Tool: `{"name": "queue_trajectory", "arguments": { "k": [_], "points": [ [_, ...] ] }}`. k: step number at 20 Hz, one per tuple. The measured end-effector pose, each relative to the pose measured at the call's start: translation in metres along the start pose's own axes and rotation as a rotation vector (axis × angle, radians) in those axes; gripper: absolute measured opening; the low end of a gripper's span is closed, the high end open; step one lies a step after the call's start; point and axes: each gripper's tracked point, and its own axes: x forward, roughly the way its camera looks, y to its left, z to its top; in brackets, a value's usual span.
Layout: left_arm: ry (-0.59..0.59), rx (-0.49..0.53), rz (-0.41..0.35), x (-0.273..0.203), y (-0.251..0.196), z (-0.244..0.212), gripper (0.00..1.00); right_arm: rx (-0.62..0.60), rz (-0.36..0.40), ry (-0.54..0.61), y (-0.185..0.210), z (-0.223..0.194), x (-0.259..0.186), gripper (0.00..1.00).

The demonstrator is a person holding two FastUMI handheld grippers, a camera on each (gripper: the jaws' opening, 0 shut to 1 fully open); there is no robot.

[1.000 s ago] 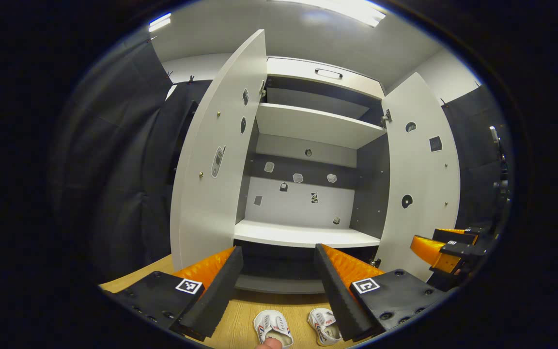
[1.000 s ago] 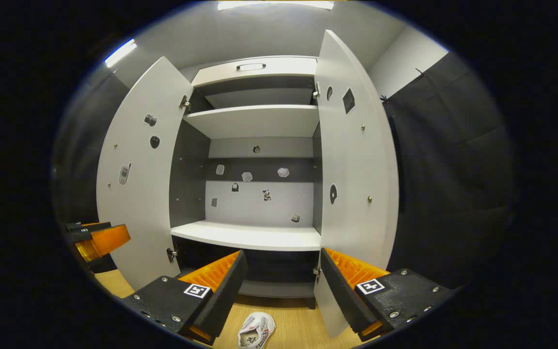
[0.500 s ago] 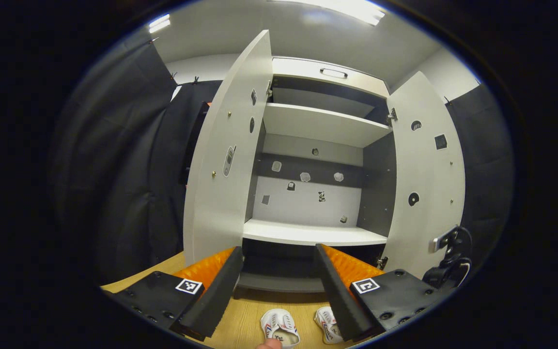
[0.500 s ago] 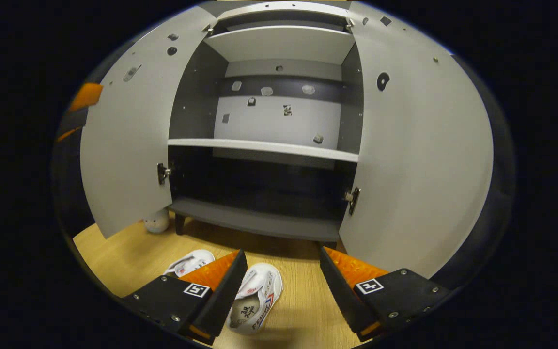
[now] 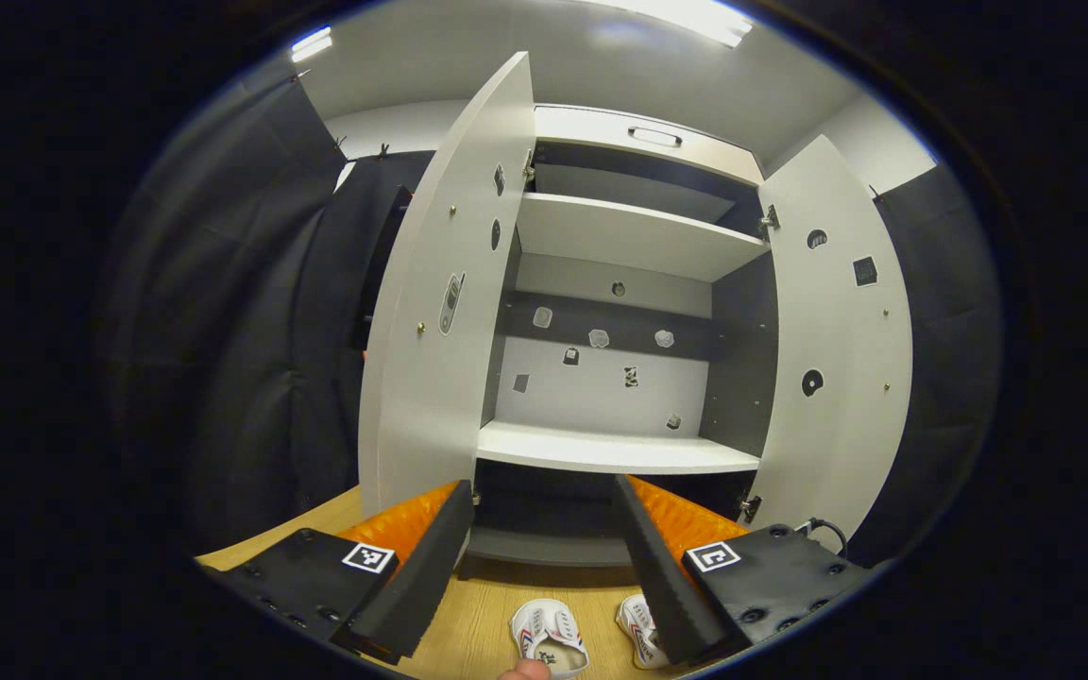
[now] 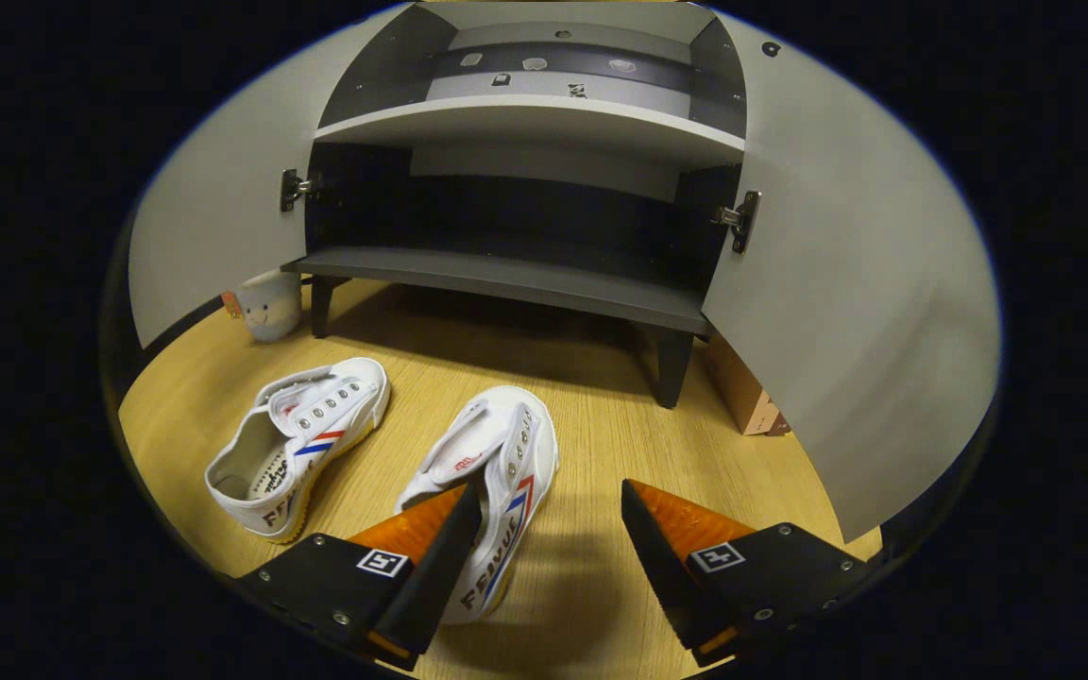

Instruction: Grab one shoe with the right hand and put it into the shoe cabinet, grab the other shoe with the left hand and put it into the shoe cabinet; then close the right door with the right hand and the left door with the left hand.

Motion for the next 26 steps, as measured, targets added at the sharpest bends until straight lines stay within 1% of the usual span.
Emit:
{"name": "queue_trajectory", "arguments": {
  "k": [3, 6, 7, 8, 9, 10, 11, 12, 13, 14, 15, 16, 17, 20, 21, 22, 24, 25, 26],
  "points": [
    [0.004, 0.001, -0.004, 0.001, -0.001, 0.0, 0.96, 0.004, -0.004, 0.023, -0.002, 0.0, 0.026, 0.94],
    [0.006, 0.005, 0.002, 0.001, 0.0, -0.001, 0.96, 0.031, 0.014, 0.042, 0.003, -0.003, 0.047, 0.9],
    [0.007, 0.007, 0.004, 0.0, 0.0, -0.001, 0.96, 0.04, 0.014, 0.051, 0.005, -0.004, 0.05, 0.84],
    [0.01, 0.009, 0.007, 0.0, 0.001, -0.002, 0.96, 0.046, 0.026, 0.053, 0.008, -0.005, 0.054, 0.82],
    [0.012, 0.011, 0.01, -0.001, 0.001, -0.002, 0.96, 0.051, 0.038, 0.06, 0.012, -0.007, 0.057, 0.75],
    [0.014, 0.013, 0.013, -0.002, 0.002, -0.001, 0.96, 0.057, 0.051, 0.067, 0.014, -0.009, 0.058, 0.71],
    [0.014, 0.016, 0.015, -0.001, 0.002, -0.001, 0.96, 0.076, 0.07, 0.061, 0.019, -0.008, 0.059, 0.64],
    [0.014, 0.018, 0.018, -0.002, 0.003, -0.001, 0.96, 0.088, 0.071, 0.056, 0.02, -0.008, 0.06, 0.58],
    [0.013, 0.02, 0.019, -0.003, 0.003, -0.001, 0.96, 0.09, 0.061, 0.051, 0.016, -0.008, 0.064, 0.42],
    [0.012, 0.022, 0.02, -0.002, 0.003, 0.0, 0.96, 0.095, 0.045, 0.048, 0.011, -0.008, 0.065, 0.41],
    [0.012, 0.023, 0.02, -0.003, 0.003, 0.0, 0.96, 0.095, 0.019, 0.047, 0.004, -0.007, 0.066, 0.27],
    [0.012, 0.024, 0.019, -0.003, 0.002, 0.0, 0.96, 0.089, 0.011, 0.056, 0.001, -0.01, 0.066, 0.19],
    [0.011, 0.025, 0.018, -0.003, 0.002, 0.0, 0.96, 0.097, 0.011, 0.049, 0.003, -0.008, 0.067, 0.04],
    [0.009, 0.027, 0.013, -0.002, -0.001, 0.001, 0.96, 0.081, 0.0, 0.024, -0.004, -0.002, 0.058, 0.02],
    [0.008, 0.027, 0.009, -0.003, -0.002, 0.0, 0.96, 0.095, -0.006, 0.009, -0.007, 0.004, 0.05, 0.02],
    [0.008, 0.026, 0.006, -0.003, -0.003, 0.0, 0.96, 0.119, -0.006, -0.015, -0.009, 0.013, 0.041, 0.02],
    [0.01, 0.022, -0.004, -0.002, -0.007, -0.001, 0.96, 0.151, -0.033, -0.075, -0.018, 0.039, 0.018, 0.02],
    [0.009, 0.023, -0.008, -0.001, -0.008, -0.002, 0.94, 0.155, -0.049, -0.108, -0.023, 0.053, 0.003, 0.02],
    [0.007, 0.03, -0.008, -0.001, -0.01, -0.003, 0.96, 0.166, -0.055, -0.149, -0.025, 0.069, -0.012, 0.02]
  ]
}}
